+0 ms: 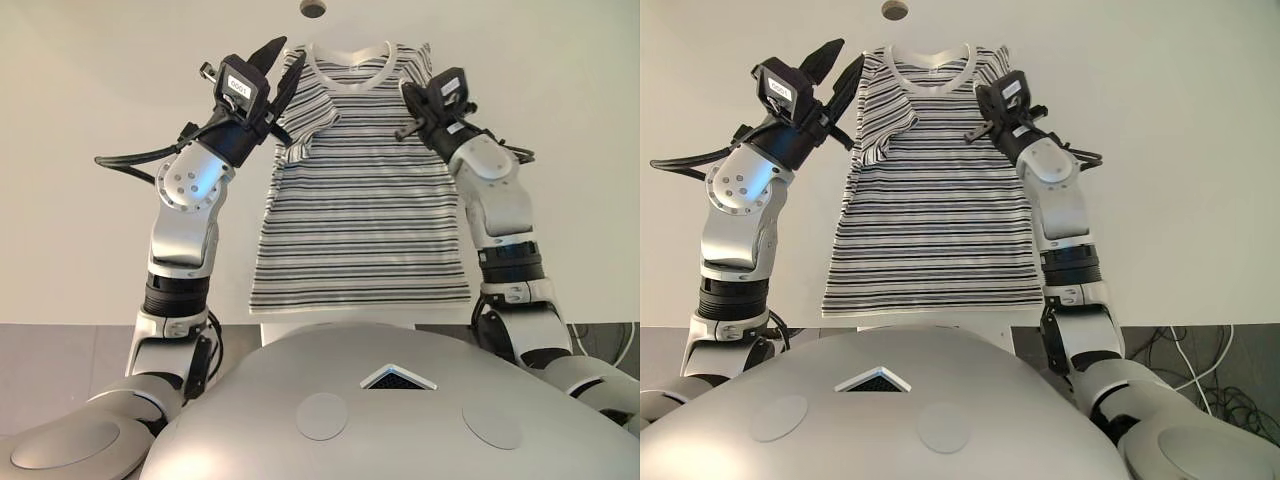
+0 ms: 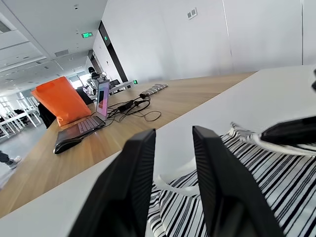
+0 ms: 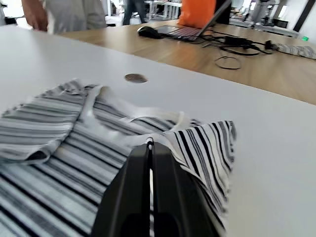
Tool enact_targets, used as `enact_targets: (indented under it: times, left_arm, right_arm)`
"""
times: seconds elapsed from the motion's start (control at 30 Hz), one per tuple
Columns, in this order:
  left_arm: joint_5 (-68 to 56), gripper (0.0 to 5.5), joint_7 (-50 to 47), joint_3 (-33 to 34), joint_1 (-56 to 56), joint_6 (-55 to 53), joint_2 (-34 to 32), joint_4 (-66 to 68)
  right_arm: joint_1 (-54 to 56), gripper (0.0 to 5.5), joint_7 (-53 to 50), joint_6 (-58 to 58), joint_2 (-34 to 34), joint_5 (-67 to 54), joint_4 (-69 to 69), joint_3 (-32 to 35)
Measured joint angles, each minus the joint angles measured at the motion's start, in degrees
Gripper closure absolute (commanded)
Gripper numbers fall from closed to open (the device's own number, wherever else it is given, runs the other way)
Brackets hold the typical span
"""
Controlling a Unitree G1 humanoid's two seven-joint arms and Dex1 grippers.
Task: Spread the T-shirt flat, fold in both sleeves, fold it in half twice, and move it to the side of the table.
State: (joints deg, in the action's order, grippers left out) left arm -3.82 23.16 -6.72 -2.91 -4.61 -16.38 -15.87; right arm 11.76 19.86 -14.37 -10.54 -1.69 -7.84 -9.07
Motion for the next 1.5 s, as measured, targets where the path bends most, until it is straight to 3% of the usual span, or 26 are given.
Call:
enact_targets:
  times: [0.13,0.33,0.43,0.6,0.7,0.87,1.0,1.13,1.27,1.37,1.5]
  left_arm:
    - [0.00,4.12,0.00,-0.28,0.01,-0.01,0.41,-0.01]
    - [0.18,4.12,-0.06,-1.08,0.02,0.00,0.55,-0.04]
    - [2.58,4.12,-2.00,-1.03,0.03,2.97,0.56,0.62]
    - [5.02,4.12,-2.66,-0.93,1.28,10.92,-0.69,2.22]
    - [6.71,4.12,0.74,0.70,6.11,19.92,-7.06,3.10]
    - [13.74,4.12,3.96,4.71,17.01,37.79,-20.40,5.56]
    - [28.54,4.12,1.55,4.70,24.75,54.90,-27.27,10.67]
    - [41.25,3.85,-5.48,10.26,34.57,67.72,-32.52,15.80]
    - [45.96,3.20,-8.71,15.86,42.31,74.54,-34.84,15.12]
    - [49.65,2.74,-10.30,17.53,42.42,77.40,-35.71,13.53]
    - [51.70,2.69,-10.51,16.94,40.70,78.47,-36.23,11.60]
  right_arm:
    - [0.00,5.48,-0.14,0.90,0.04,2.99,-0.69,-2.62]
    - [0.32,4.30,-0.59,1.72,-0.14,6.53,-4.93,-4.68]
    - [0.15,4.30,0.55,1.68,-0.56,6.45,-4.05,-4.71]
    - [-7.86,4.30,11.92,-3.86,-4.58,-3.60,14.19,-3.93]
    - [-18.43,4.30,20.26,-4.68,-11.63,-14.26,29.81,4.07]
    - [-37.80,4.30,34.10,4.61,-25.30,-18.48,36.81,19.35]
    - [-45.23,4.30,34.36,23.81,-29.97,-4.55,30.60,24.23]
    - [-50.64,4.27,30.69,42.10,-36.96,13.42,24.08,26.65]
    - [-49.91,3.80,27.46,53.85,-40.94,18.07,20.10,27.55]
    - [-50.57,3.43,26.88,56.41,-41.90,19.91,19.53,26.70]
    - [-59.13,3.43,31.35,51.84,-43.13,16.35,22.89,25.38]
